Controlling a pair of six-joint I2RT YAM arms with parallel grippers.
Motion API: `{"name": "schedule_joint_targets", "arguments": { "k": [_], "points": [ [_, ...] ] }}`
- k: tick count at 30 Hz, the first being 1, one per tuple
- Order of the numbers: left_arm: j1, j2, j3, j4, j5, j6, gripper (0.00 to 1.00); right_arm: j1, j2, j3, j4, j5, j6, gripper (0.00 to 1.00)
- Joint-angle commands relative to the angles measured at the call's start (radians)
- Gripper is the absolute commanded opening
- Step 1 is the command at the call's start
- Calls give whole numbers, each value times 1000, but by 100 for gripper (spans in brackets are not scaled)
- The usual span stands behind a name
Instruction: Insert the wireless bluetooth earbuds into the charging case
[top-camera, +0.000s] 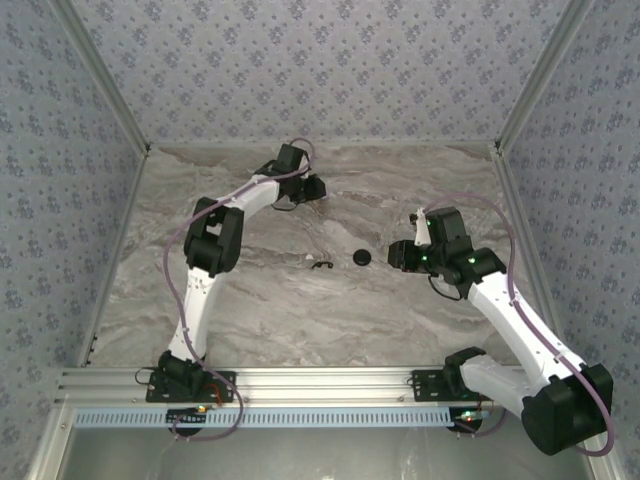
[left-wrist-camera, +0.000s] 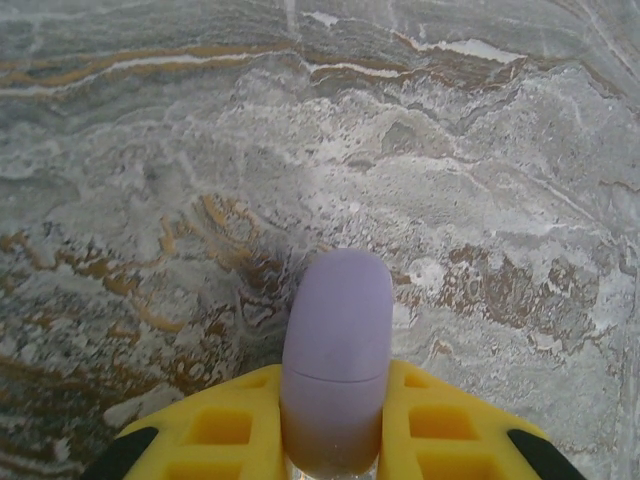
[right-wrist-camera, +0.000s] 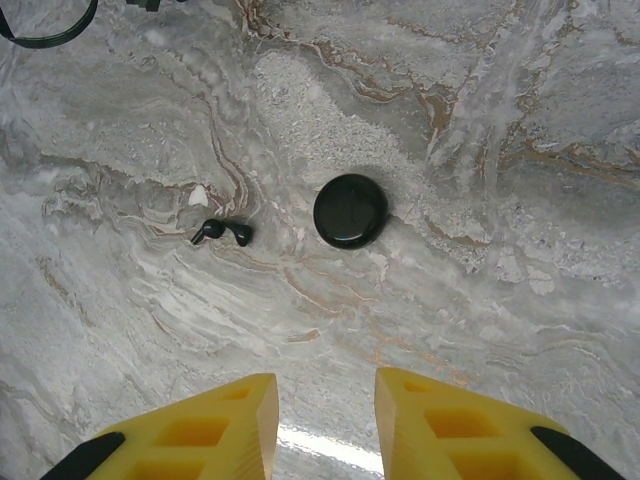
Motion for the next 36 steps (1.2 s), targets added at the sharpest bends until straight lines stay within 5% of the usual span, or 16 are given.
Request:
{"name": "schedule_joint_targets", "arguments": {
  "k": [1, 5, 9, 12, 28, 36],
  "points": [
    [7, 27, 40, -42, 8, -19, 22, 6, -15, -11, -23, 21, 18, 32],
    [9, 28, 40, -53, -7, -13, 31, 6, -15, -15, -23, 22, 18, 33],
    [13, 1, 30, -73, -44, 6, 52, 6, -10, -18, -23, 24, 19, 36],
    [19, -35, 13, -90, -75, 35, 59, 7, -3, -19, -22, 22, 17, 38],
    [40, -504, -421, -29, -166, 117, 62, 22, 233, 52, 14, 1, -26, 55],
    [16, -810, -722, -37, -172, 103, 62, 90, 404, 150, 7, 79, -56, 73]
  ]
}}
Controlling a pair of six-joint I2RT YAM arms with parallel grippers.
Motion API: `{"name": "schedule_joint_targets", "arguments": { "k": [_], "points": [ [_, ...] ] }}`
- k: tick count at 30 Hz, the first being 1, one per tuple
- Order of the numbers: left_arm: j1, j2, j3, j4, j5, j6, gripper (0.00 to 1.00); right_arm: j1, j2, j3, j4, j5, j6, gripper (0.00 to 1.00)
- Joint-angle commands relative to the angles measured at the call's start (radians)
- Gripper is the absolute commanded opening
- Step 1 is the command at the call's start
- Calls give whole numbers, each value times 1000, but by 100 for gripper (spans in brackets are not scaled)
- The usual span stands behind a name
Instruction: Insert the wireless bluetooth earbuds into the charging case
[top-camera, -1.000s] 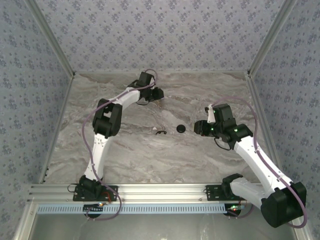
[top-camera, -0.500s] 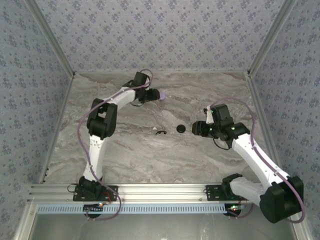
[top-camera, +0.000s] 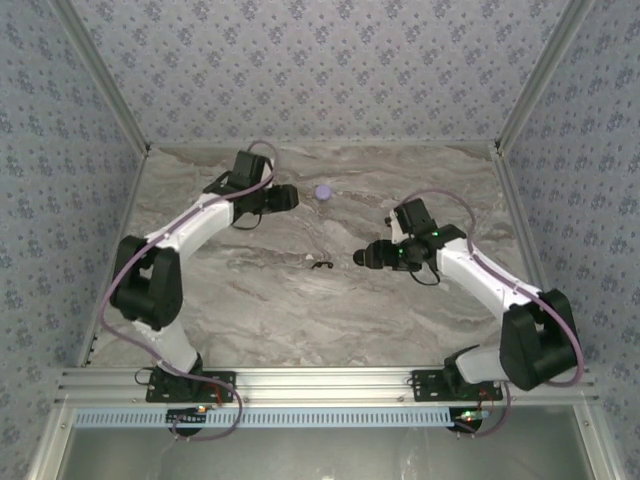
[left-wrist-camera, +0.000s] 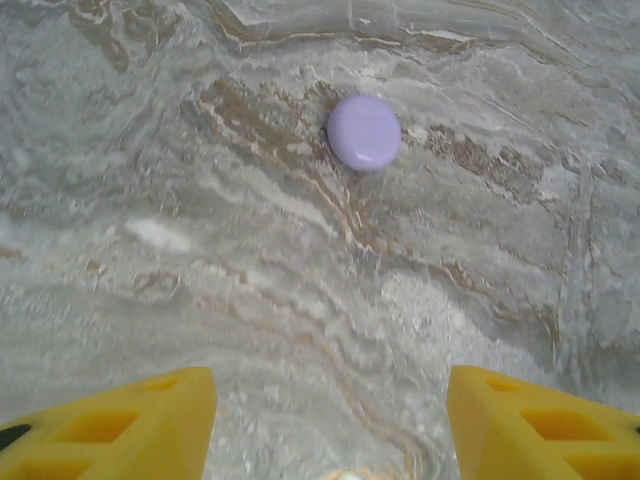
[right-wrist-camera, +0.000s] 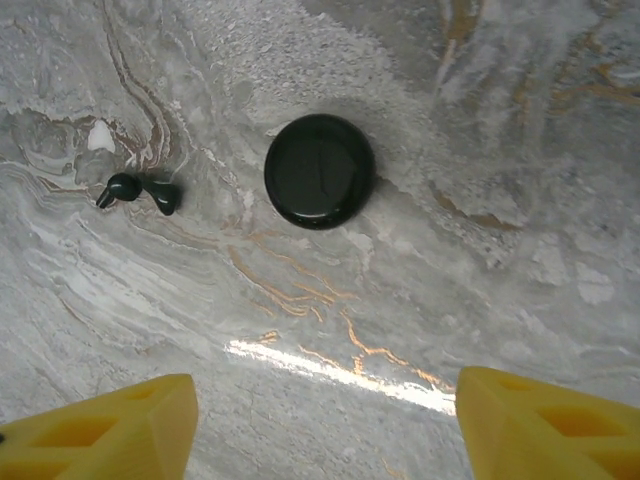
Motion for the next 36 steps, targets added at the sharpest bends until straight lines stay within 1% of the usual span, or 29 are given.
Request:
{"name": "schedule_joint_targets", "arguments": {
  "k": [1, 6, 9, 13, 18, 21, 29, 36],
  "points": [
    [-16, -117, -94, -11, -12, -1, 62, 26, 64, 74, -17, 67, -32, 74],
    [-22, -248, -200, -43, -8, -26, 62, 50, 209, 191, -94, 159, -60, 75],
    [-24, -310, -253, -52, -13, -44, 62, 60, 292, 255, -135, 193, -78, 77],
    [-24, -372, -305, -53, -34, -64, 63, 67, 382, 342, -161, 186, -94, 80],
    [-24, -411, -335, -60, -51, -77, 62, 82, 486, 428, -193, 184, -111, 80],
    [-24, -420, -342, -70, -59, -79, 62, 87, 535, 468, -215, 211, -108, 79],
    [-24, -436, -358, -77, -72, -78, 63, 94, 622, 518, -234, 189, -110, 76],
    [-23, -439, -361, -84, -83, -81, 63, 99, 656, 530, -241, 177, -110, 67]
  ]
}}
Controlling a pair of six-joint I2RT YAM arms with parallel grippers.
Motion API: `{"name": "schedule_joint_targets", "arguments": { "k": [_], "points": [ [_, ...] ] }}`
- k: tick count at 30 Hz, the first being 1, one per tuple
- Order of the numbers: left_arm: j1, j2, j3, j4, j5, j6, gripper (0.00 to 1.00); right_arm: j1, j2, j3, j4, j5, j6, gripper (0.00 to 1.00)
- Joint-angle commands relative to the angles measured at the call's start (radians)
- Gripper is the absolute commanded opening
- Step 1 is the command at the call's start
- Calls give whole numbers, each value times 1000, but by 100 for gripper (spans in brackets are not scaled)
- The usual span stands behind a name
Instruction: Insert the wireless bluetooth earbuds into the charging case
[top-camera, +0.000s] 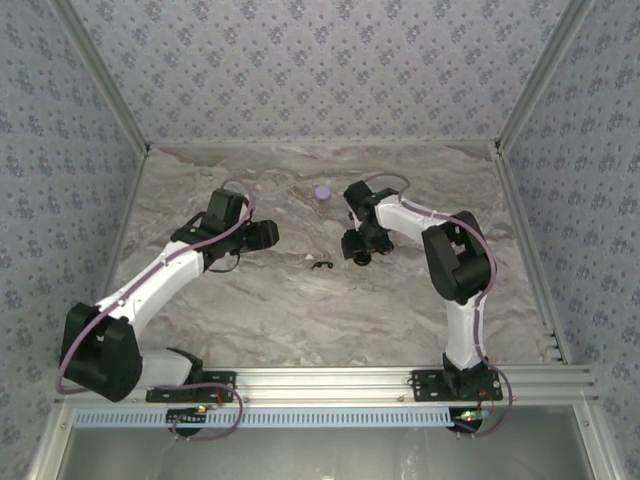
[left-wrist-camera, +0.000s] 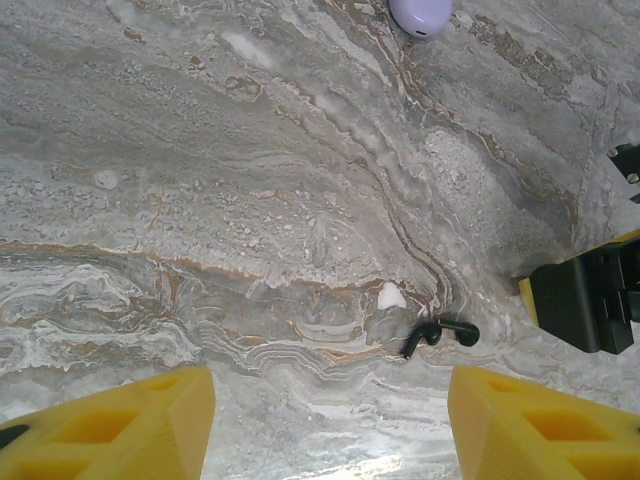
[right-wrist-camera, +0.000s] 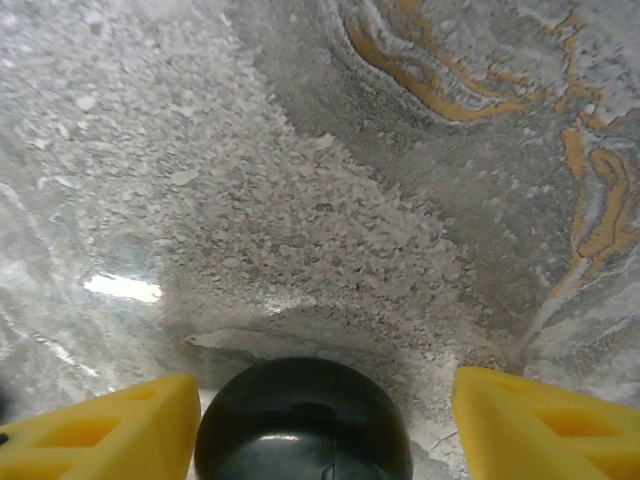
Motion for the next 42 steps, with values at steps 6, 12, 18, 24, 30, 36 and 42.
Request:
{"name": "schedule_joint_targets", "arguments": {
  "k": [6, 12, 18, 24, 30, 36, 42],
  "points": [
    [-4, -26, 2, -19, -24, -10, 63, 16, 24, 26, -46, -4, -19, 52],
    [-4, -25, 1, -24, -29, -10, 63, 23, 31, 45, -52, -19, -89, 43],
    [-4, -27, -2, -24, -30, -15, 62, 55, 59, 101, -81, -72, -252, 43],
    [-4, -27, -4, -23, -28, -18, 62, 100, 109, 162, -131, -43, -364, 43],
    [-5, -20, -5, -18, -13, -19, 62, 100, 144, 196, -151, -13, -386, 48],
    [-12, 13, 4, 7, 36, -6, 62, 87, 87, 189, -128, -15, -353, 66],
    [-30, 118, 76, 29, 134, 35, 60, 43, -71, 106, -64, -88, -284, 69]
  ]
}}
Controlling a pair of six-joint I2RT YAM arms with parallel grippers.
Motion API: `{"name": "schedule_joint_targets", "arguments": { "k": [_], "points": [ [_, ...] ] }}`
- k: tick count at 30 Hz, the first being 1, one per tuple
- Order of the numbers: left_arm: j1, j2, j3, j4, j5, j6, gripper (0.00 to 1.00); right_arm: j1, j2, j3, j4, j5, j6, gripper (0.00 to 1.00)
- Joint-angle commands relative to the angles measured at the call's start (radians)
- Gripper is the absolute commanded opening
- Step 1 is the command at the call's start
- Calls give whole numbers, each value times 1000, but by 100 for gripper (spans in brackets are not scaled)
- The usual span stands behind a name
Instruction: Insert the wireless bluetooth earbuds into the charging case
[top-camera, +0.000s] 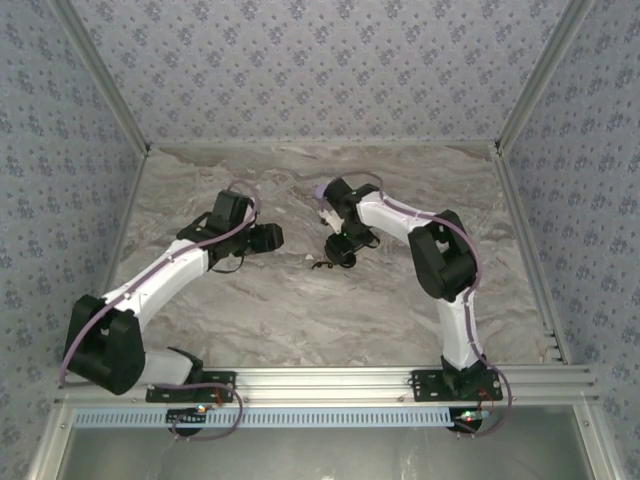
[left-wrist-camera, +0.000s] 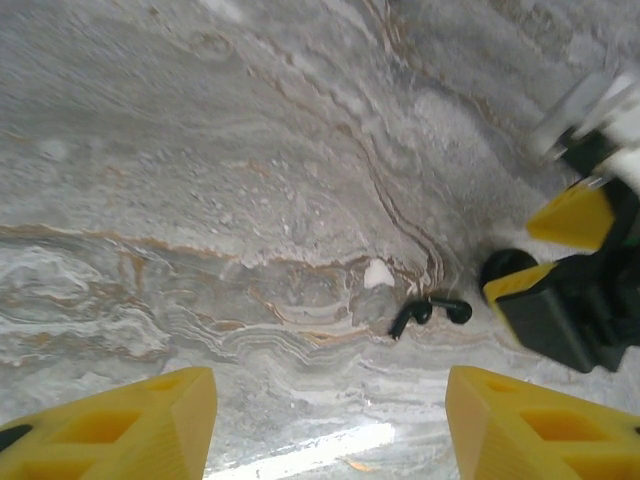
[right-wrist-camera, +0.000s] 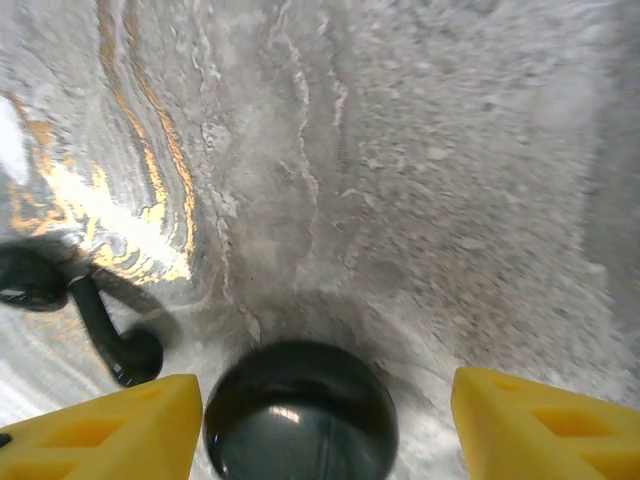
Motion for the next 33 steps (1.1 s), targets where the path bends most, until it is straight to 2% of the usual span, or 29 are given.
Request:
{"name": "schedule_joint_targets", "arguments": {
  "k": [1, 7, 9, 15, 17, 23, 33],
  "points": [
    [-15, 79, 91, 29, 98, 40, 58, -39, -148, -54, 32, -58, 68, 69],
    [-64, 247, 237, 16, 177, 93, 50, -111, -305, -222, 103, -119, 206, 68],
    [-82, 315, 295, 9, 192, 108, 45, -130, -344, -284, 115, -133, 243, 64],
    [-107, 500, 448, -18, 222, 115, 26, -136, -399, -452, 188, -153, 360, 41],
    [-118, 552, 493, -42, 220, 124, 21, -128, -402, -491, 234, -164, 411, 37],
    [-149, 673, 581, -78, 216, 112, 14, -96, -379, -506, 292, -124, 497, 27],
    [-178, 778, 645, -96, 234, 99, 7, -91, -294, -463, 304, -132, 531, 21]
  ]
}}
